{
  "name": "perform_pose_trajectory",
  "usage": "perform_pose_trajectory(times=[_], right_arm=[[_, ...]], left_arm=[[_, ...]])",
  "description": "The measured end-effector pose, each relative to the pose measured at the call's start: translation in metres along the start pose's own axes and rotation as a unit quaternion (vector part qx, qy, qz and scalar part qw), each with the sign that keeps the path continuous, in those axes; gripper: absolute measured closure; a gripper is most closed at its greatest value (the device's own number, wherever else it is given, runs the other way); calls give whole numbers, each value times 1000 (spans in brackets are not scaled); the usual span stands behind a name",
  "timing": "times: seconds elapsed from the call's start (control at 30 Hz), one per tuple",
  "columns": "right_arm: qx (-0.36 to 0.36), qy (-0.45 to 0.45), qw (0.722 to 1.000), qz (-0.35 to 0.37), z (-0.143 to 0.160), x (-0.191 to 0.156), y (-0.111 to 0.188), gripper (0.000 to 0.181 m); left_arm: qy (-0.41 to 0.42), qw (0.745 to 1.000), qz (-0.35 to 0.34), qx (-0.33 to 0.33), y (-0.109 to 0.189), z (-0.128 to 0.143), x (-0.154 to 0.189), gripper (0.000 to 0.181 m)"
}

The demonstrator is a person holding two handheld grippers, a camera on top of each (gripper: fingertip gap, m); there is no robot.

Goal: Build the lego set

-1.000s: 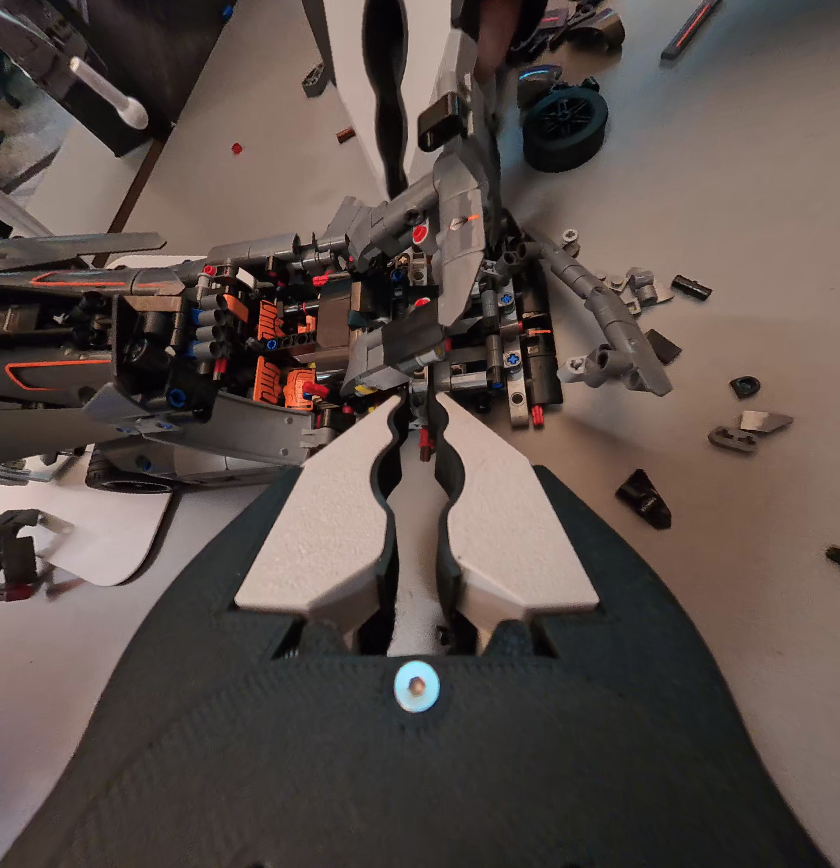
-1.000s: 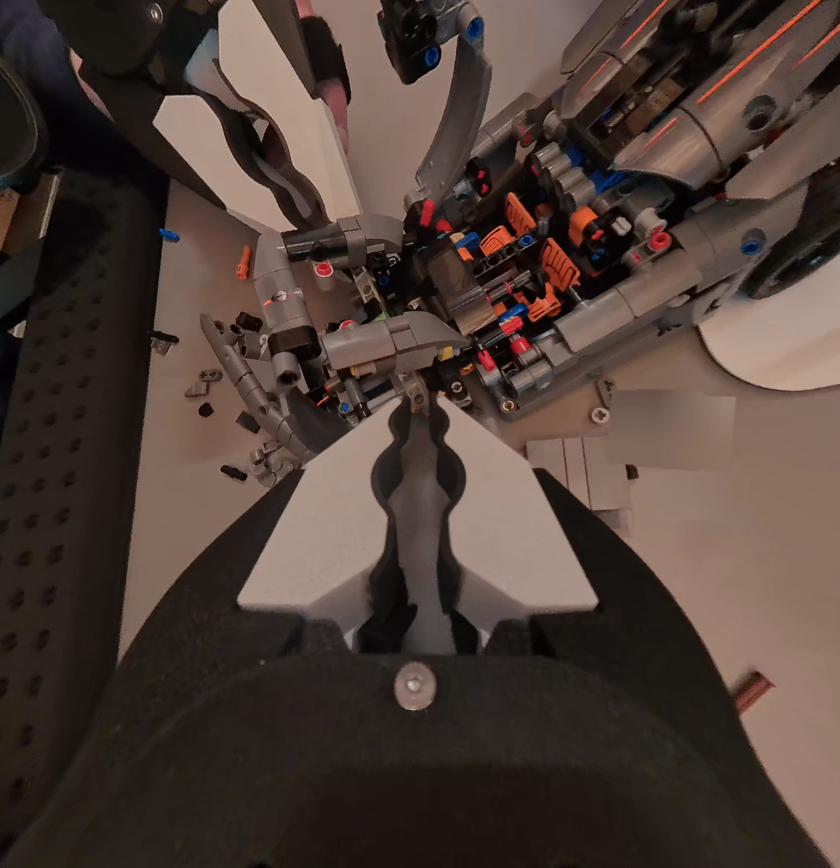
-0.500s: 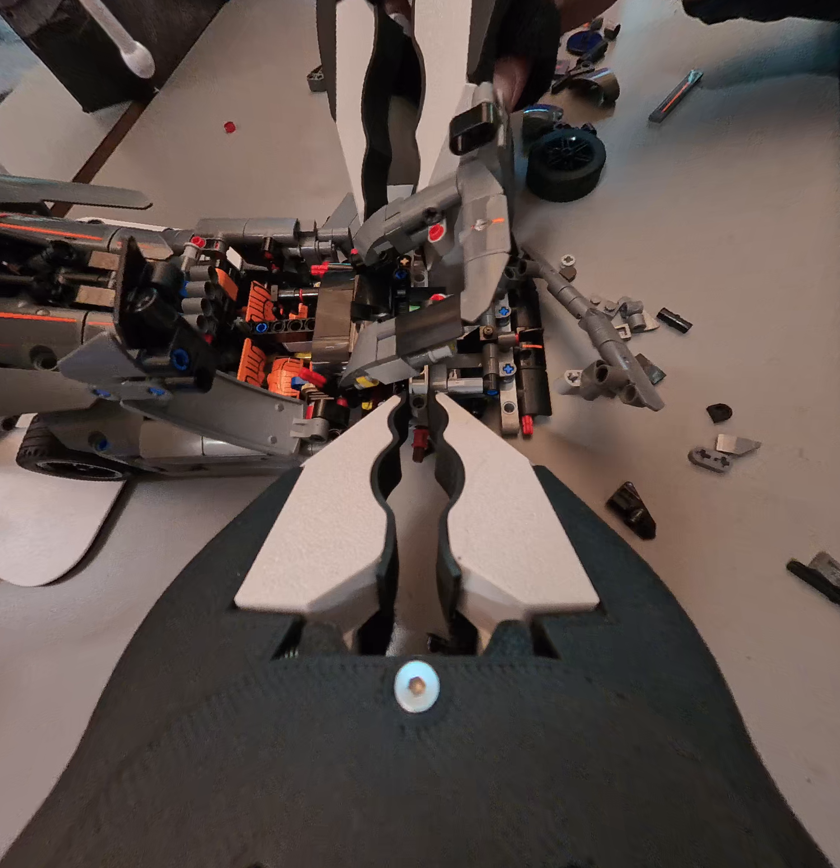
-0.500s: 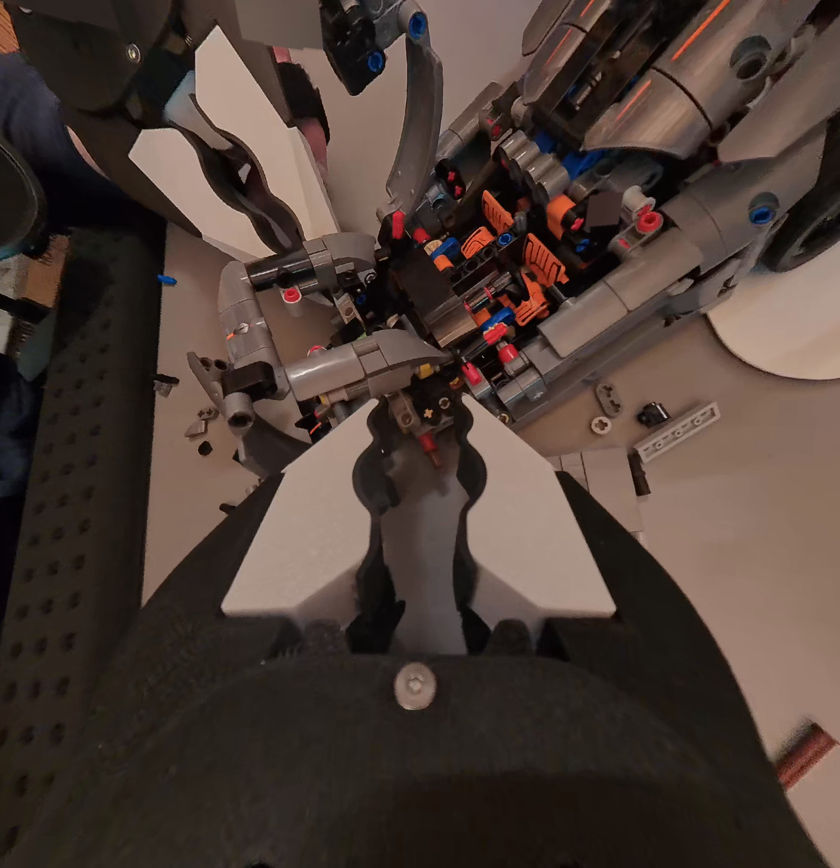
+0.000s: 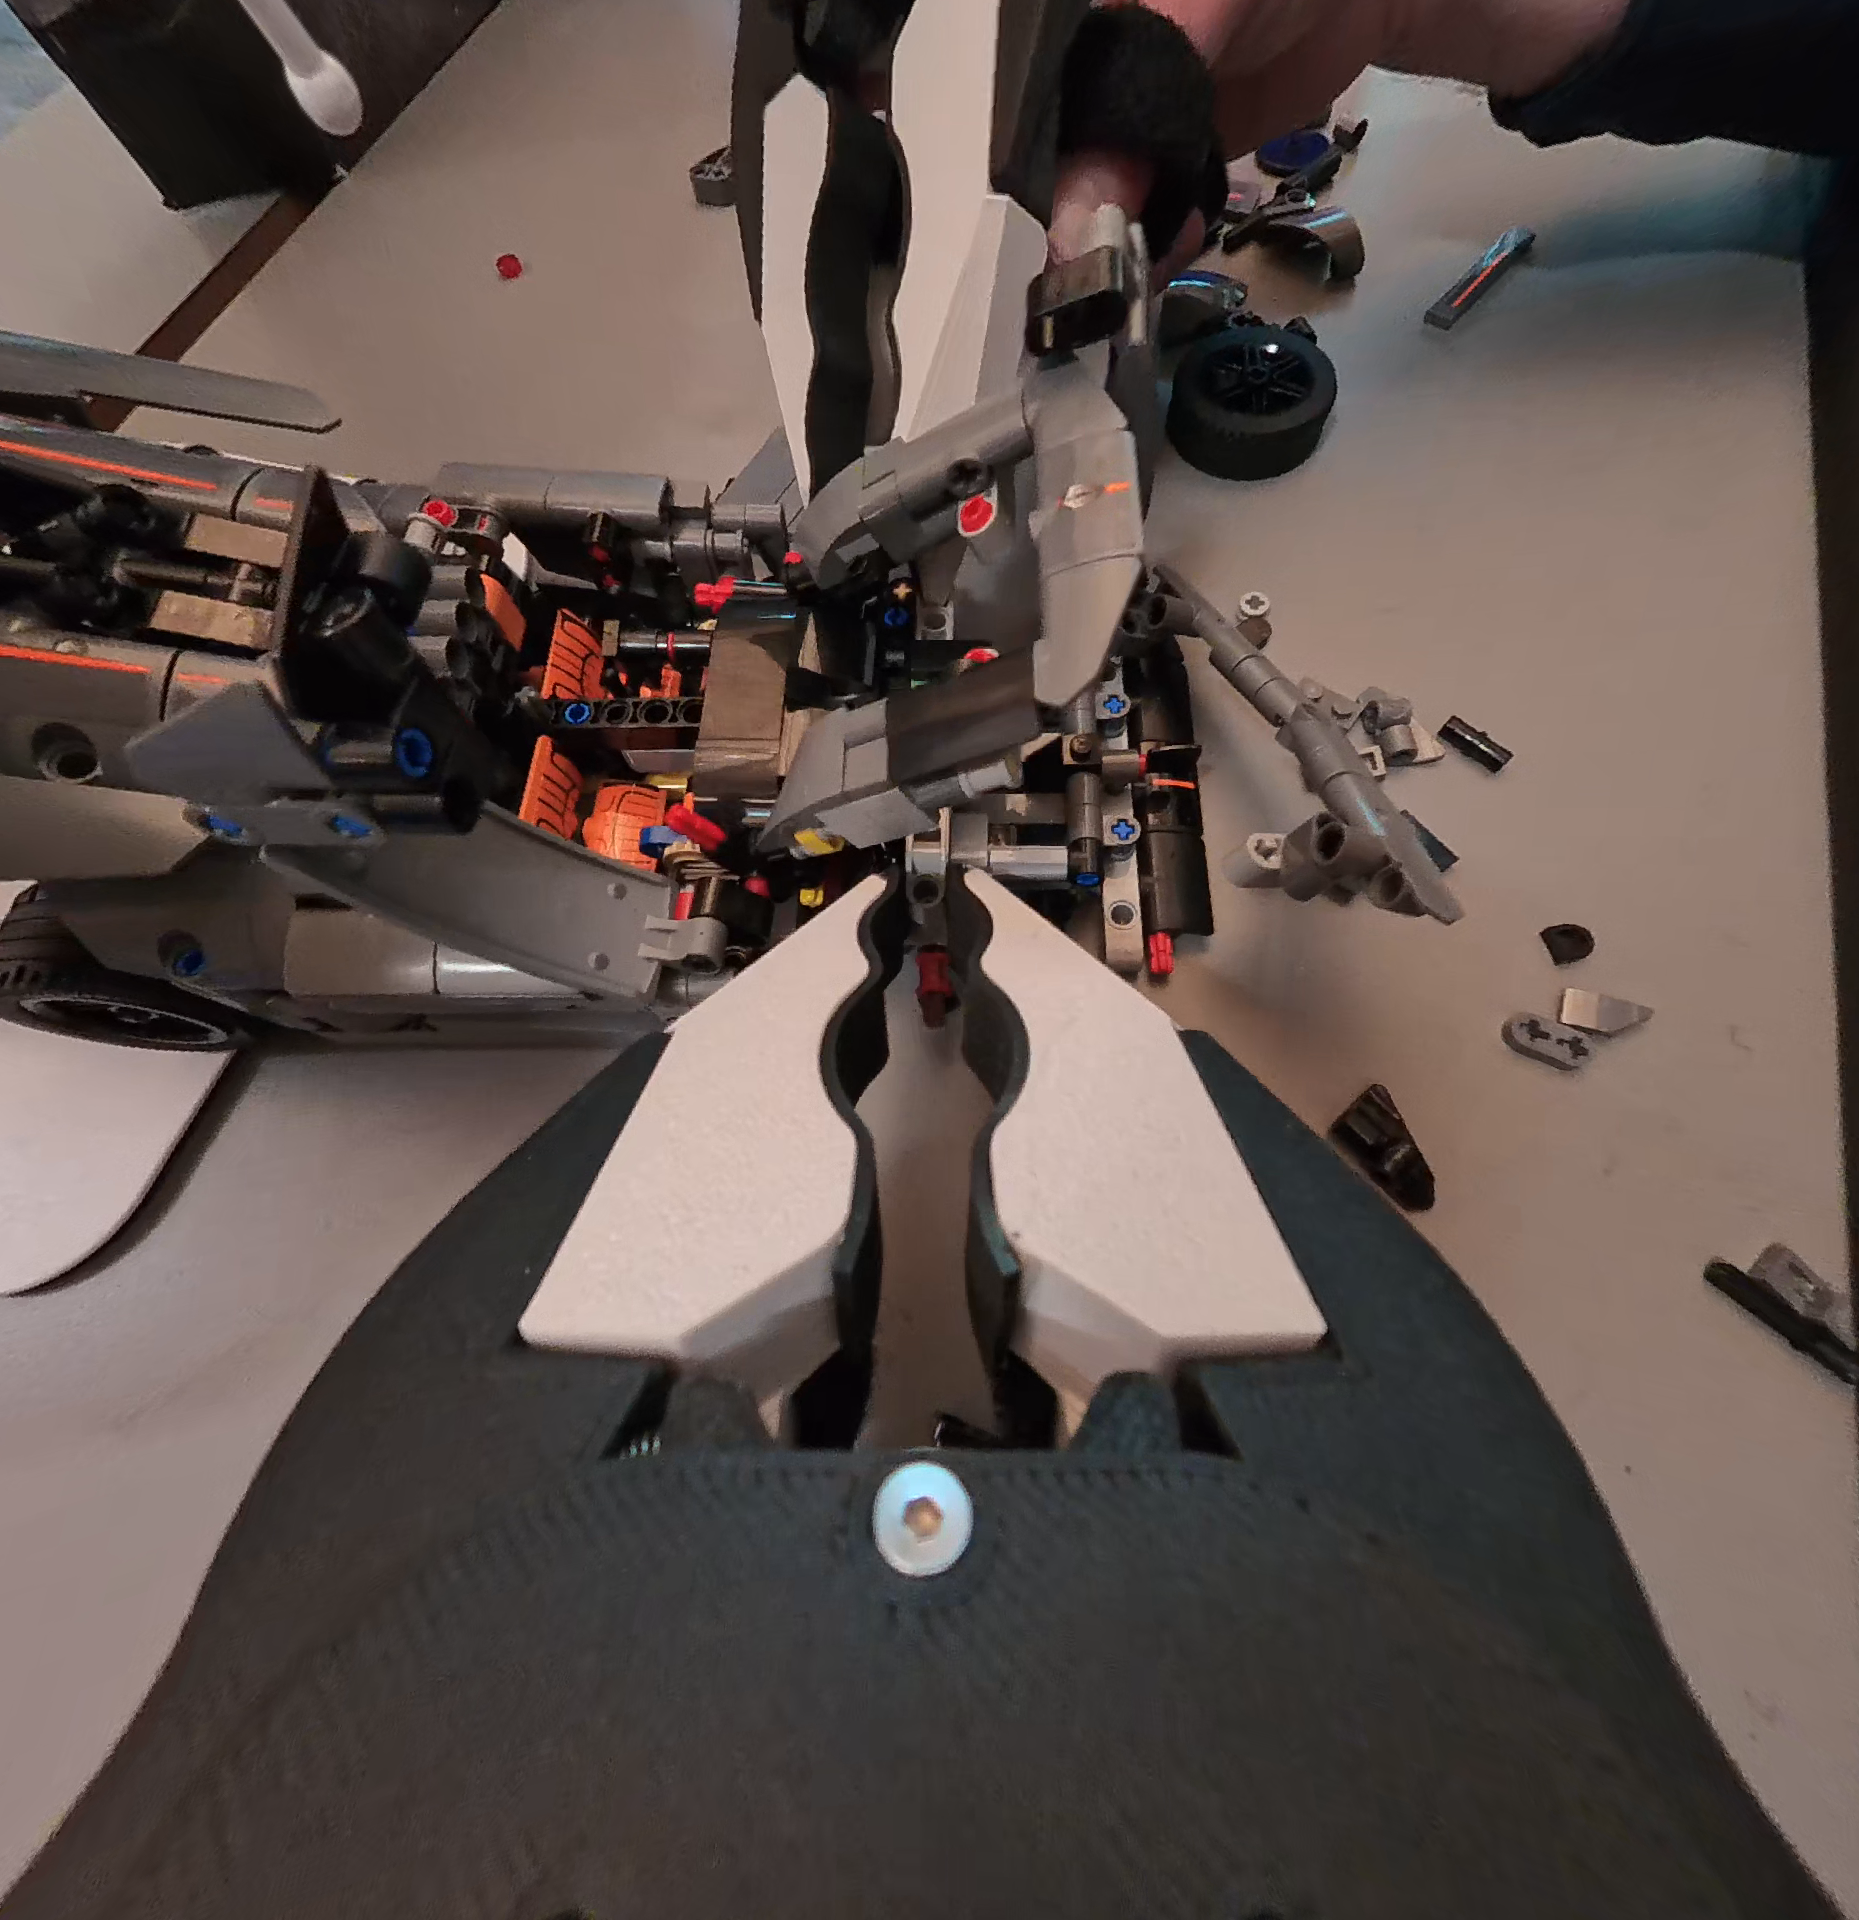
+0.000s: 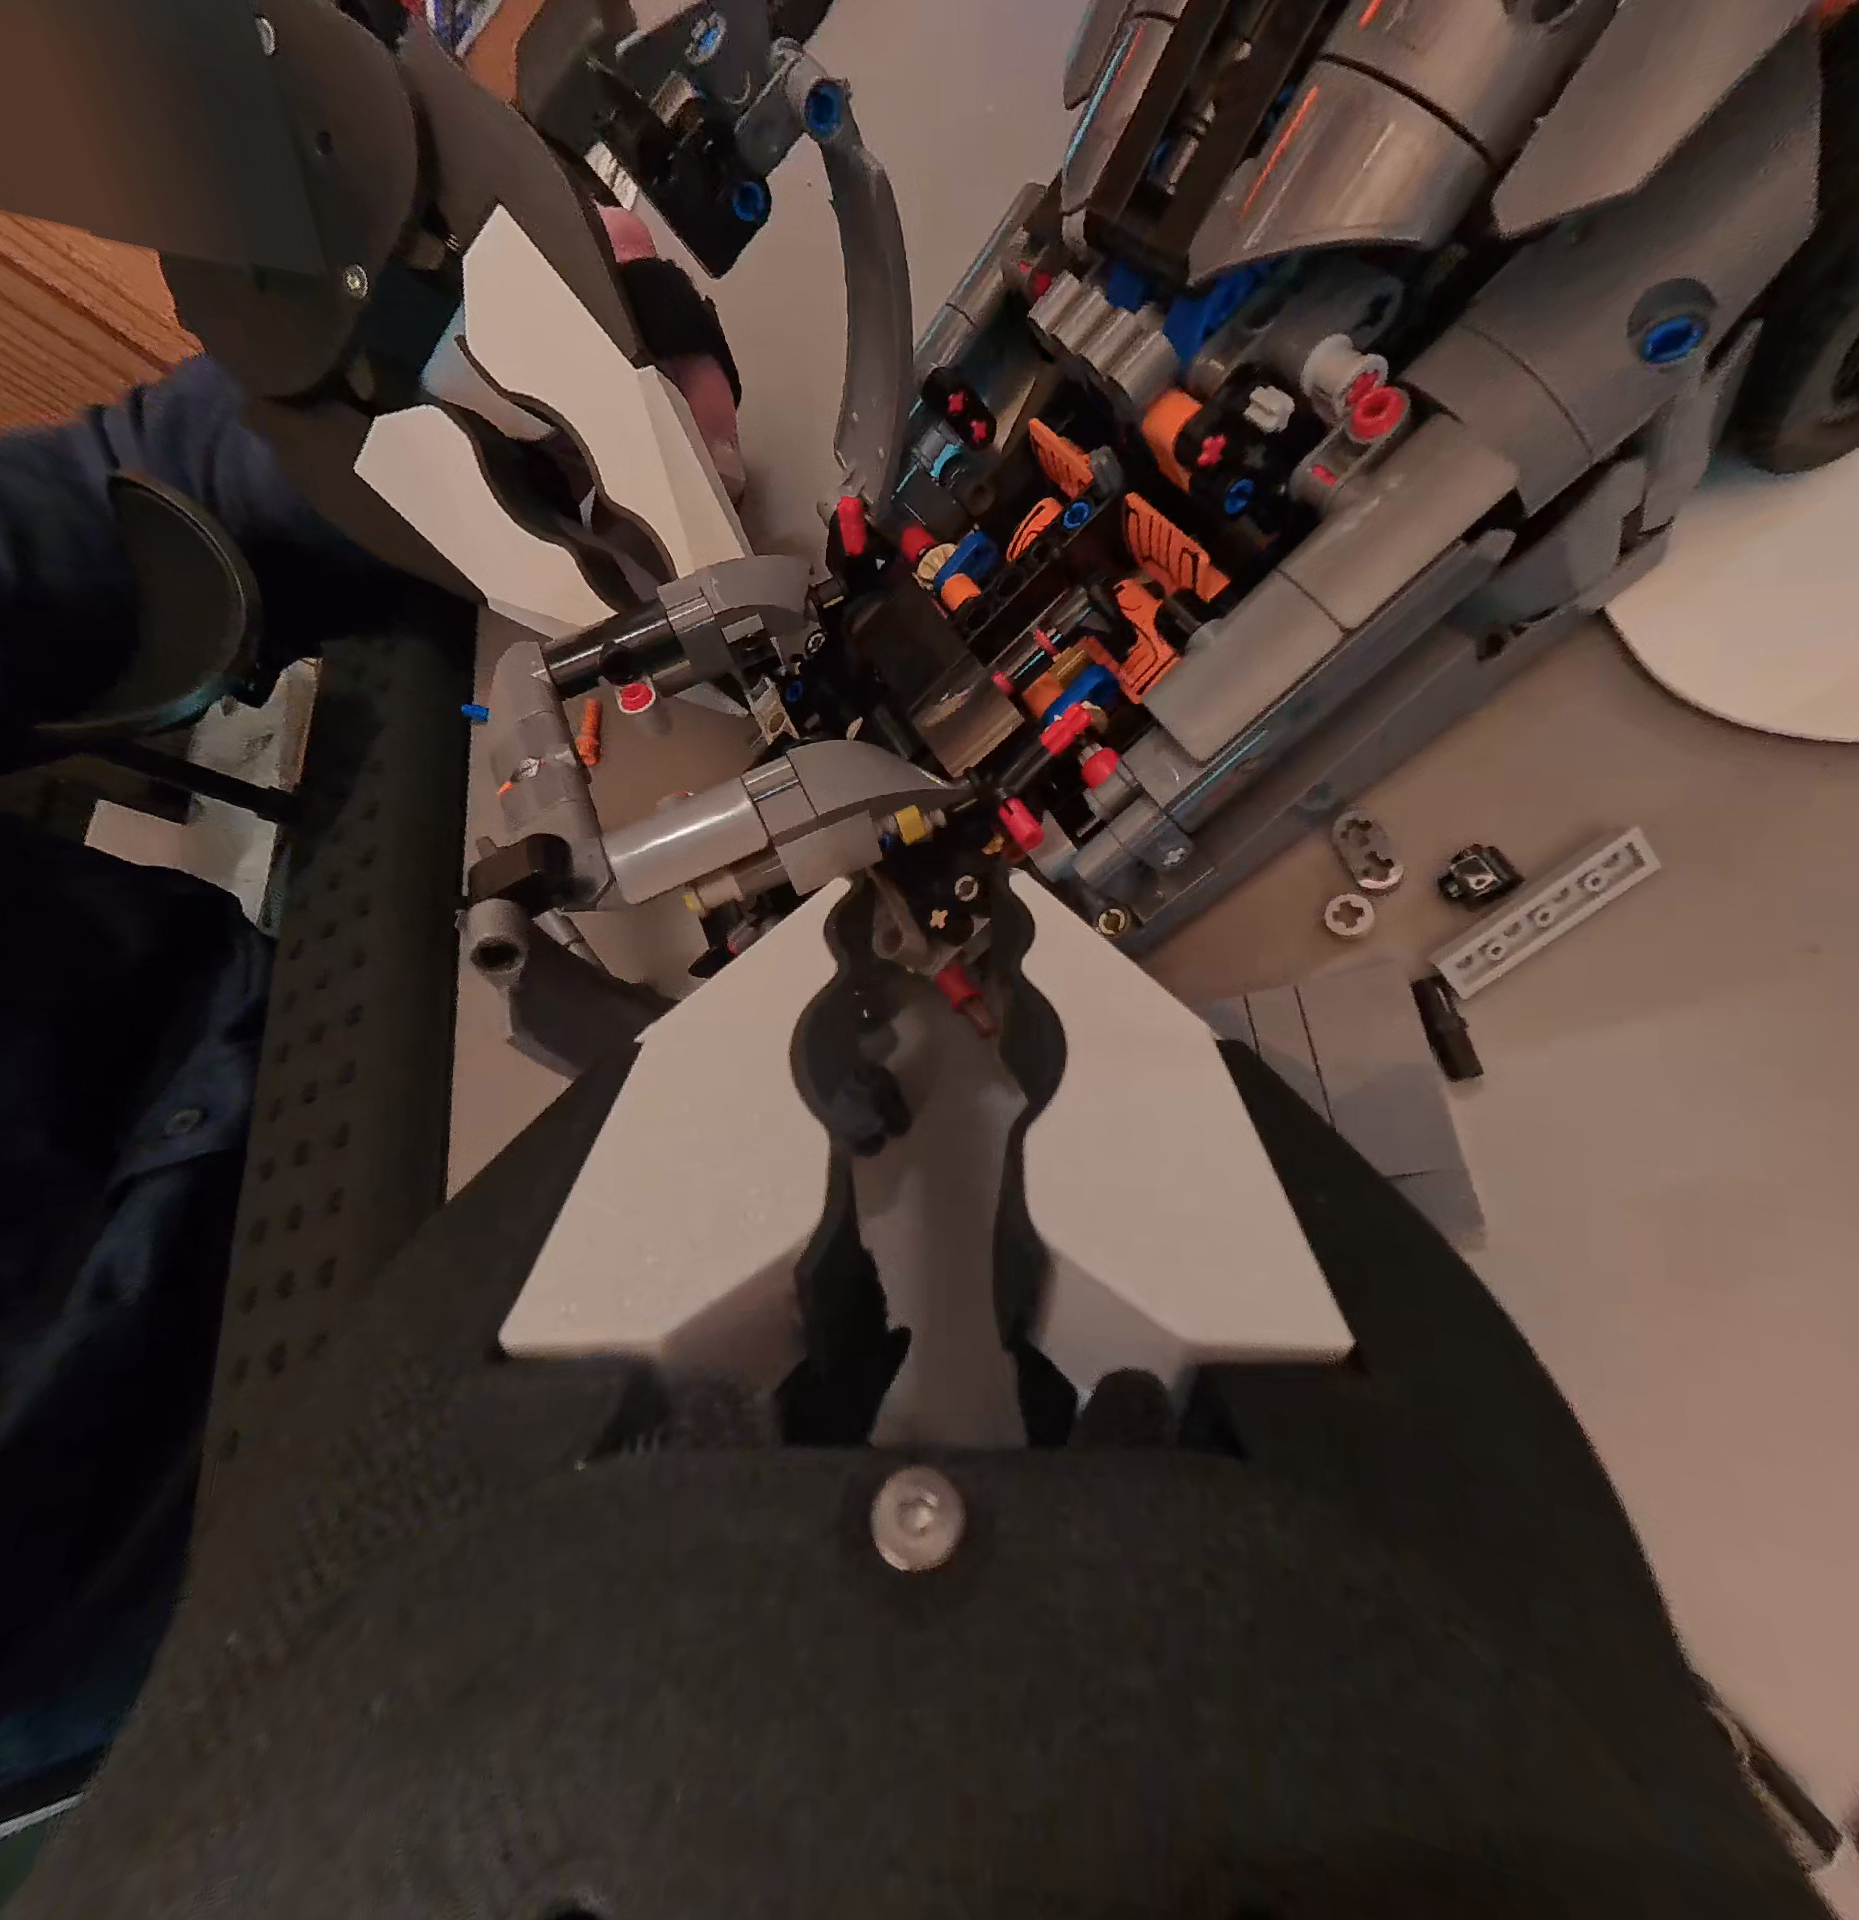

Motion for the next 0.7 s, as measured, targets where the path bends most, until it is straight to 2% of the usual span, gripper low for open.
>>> perform_pose_trajectory(times=[0.7], right_arm=[[-18,-14,1000,9,0,-2,1,165]], left_arm=[[34,999,-1,14,0,0,-4,177]])
Point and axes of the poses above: each gripper's, where its closed fingertips meet, y back along the fingers, z out of its underside, x = y × z across the jaws, the point moved 10 cm from there along y, back along the fingers, and after that the axes turned 11 degrees about z, right-handed, at the moved point
